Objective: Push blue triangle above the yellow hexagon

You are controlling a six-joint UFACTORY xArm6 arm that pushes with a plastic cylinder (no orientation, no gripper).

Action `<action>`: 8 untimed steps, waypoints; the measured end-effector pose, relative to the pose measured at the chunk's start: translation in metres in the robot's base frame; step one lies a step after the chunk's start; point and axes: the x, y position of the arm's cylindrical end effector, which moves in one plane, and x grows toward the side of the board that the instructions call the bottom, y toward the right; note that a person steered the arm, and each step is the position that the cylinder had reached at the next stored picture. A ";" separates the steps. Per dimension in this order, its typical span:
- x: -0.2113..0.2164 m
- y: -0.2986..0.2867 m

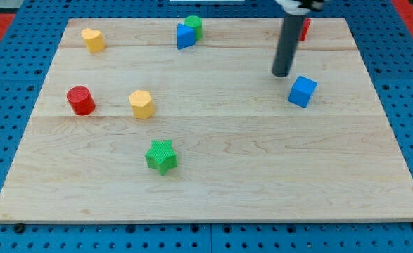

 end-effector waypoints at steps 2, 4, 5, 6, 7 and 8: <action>-0.022 -0.065; -0.049 -0.078; -0.039 -0.125; -0.033 -0.203; -0.083 -0.266; -0.119 -0.247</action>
